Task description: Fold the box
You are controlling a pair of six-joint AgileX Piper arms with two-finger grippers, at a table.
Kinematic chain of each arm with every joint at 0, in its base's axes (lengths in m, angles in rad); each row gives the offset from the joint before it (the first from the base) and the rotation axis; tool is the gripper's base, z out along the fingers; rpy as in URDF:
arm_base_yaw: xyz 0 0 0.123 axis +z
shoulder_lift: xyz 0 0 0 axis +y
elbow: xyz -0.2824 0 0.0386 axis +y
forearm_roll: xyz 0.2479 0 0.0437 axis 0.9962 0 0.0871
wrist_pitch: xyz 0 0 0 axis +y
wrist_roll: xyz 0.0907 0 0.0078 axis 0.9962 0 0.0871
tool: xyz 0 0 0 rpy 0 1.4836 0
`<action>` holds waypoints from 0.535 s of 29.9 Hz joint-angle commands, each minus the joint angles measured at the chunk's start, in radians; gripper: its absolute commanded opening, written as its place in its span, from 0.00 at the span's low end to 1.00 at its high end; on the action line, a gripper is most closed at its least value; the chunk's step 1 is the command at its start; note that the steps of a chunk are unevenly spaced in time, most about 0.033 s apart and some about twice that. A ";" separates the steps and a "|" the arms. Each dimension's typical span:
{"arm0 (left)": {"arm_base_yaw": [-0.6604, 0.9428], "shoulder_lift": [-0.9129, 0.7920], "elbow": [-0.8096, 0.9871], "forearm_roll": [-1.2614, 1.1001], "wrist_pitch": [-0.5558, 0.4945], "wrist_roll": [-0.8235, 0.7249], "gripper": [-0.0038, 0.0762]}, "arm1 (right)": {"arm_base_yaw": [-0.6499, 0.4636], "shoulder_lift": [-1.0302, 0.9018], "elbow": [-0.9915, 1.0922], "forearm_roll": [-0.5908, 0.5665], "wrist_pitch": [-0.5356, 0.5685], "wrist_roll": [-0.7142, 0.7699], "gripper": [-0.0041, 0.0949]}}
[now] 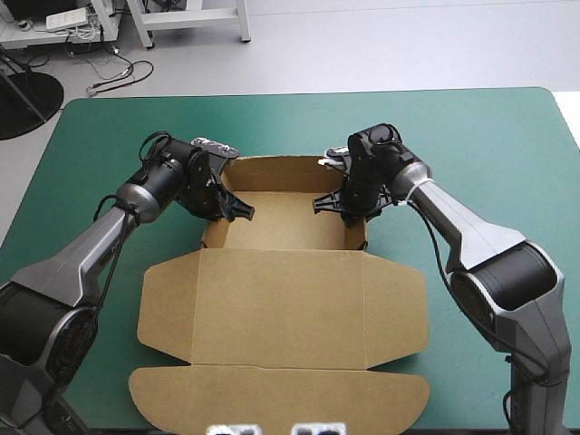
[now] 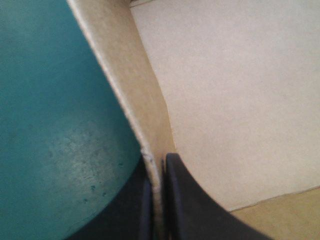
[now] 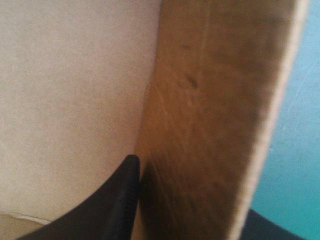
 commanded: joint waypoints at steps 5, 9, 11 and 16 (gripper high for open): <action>-0.017 -0.005 -0.012 -0.064 -0.035 0.118 0.18 | 0.009 -0.047 -0.037 -0.002 0.012 -0.037 0.44; -0.017 -0.005 -0.012 -0.041 -0.043 0.122 0.35 | 0.009 -0.047 -0.037 -0.008 0.012 -0.037 0.44; -0.017 -0.005 -0.012 -0.036 -0.059 0.122 0.46 | 0.009 -0.047 -0.037 -0.019 0.012 -0.037 0.44; -0.017 -0.005 -0.012 -0.022 -0.129 0.106 0.62 | 0.003 -0.047 -0.037 -0.044 0.010 -0.037 0.44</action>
